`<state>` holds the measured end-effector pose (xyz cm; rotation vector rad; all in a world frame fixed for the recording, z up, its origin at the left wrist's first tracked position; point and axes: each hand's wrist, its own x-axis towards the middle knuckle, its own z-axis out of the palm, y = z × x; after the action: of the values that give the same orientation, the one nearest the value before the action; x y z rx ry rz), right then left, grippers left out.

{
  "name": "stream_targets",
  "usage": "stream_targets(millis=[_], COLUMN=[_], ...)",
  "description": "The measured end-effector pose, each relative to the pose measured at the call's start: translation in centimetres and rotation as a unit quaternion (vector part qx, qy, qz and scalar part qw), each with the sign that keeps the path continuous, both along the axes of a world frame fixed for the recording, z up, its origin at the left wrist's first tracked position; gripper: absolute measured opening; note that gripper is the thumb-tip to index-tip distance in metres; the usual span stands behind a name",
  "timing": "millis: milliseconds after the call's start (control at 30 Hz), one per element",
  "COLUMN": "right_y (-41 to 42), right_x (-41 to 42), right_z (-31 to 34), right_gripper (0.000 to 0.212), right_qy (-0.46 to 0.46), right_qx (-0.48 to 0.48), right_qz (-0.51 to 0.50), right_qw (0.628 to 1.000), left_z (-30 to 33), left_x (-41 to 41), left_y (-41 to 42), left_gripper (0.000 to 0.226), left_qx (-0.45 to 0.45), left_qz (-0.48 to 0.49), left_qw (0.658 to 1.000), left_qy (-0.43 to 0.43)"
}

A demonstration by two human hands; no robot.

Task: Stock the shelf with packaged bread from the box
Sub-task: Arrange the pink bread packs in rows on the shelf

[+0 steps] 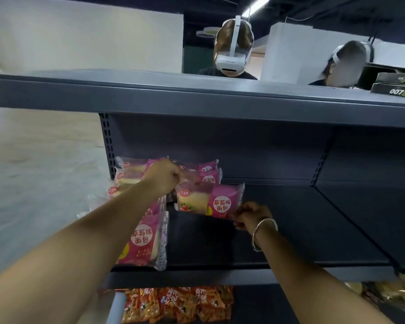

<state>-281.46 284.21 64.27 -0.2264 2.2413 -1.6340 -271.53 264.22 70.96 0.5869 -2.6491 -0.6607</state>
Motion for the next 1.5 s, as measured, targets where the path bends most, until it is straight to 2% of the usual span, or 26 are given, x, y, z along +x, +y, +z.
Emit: stream_targets(millis=[200,300,500,567,633,800,1067,1200,1300,1500], right_y=[-1.6,-1.9,-2.4,-2.2,-2.1,-2.0,-1.7,-1.7,-1.7,-1.9], right_x=[-0.6,-0.2,-0.4,-0.7,-0.8,-0.8,-0.7,-0.8,-0.8,-0.5], right_z=[-0.9,-0.7,-1.3,-1.5,-1.5,-1.5,-1.1,-0.9,-0.8,-0.1], right_gripper=[0.028,0.017,0.031,0.020,0.010,0.018,0.016,0.015,0.018,0.038], right_qy=[-0.051,-0.092,-0.150,-0.177,-0.173,-0.154,-0.159,-0.148,-0.123,-0.082], right_qx=[-0.027,-0.071,-0.081,-0.113,-0.110,-0.107,-0.105,-0.083,-0.062,-0.025], right_qz=[-0.029,-0.013,0.010,0.004,0.009,0.032,0.085,0.097,0.114,0.156], right_qw=[0.998,0.993,0.985,0.978,0.979,0.982,0.978,0.981,0.984,0.984], left_z=[-0.3,-0.9,-2.0,-2.2,-2.2,-2.7,-2.3,-2.5,-2.9,-3.1], left_x=[-0.3,-0.7,-1.2,-1.5,-1.8,-2.4,-2.9,-3.1,-3.2,-3.2], left_y=[-0.9,-2.0,-3.1,-3.3,-3.3,-3.4,-2.7,-2.6,-2.6,-2.9], left_gripper=[0.025,0.025,0.025,0.026,0.027,0.026,0.024,0.030,0.037,0.035], left_qx=[-0.047,-0.051,-0.065,-0.068,-0.073,-0.060,-0.051,-0.051,-0.020,-0.013], left_qz=[-0.002,0.006,0.004,0.008,0.014,0.006,0.020,0.029,0.018,0.024], left_qw=[0.998,0.996,0.994,0.993,0.991,0.992,0.989,0.988,0.988,0.985], left_qy=[-0.040,-0.067,-0.094,-0.100,-0.110,-0.111,-0.140,-0.146,-0.151,-0.168])
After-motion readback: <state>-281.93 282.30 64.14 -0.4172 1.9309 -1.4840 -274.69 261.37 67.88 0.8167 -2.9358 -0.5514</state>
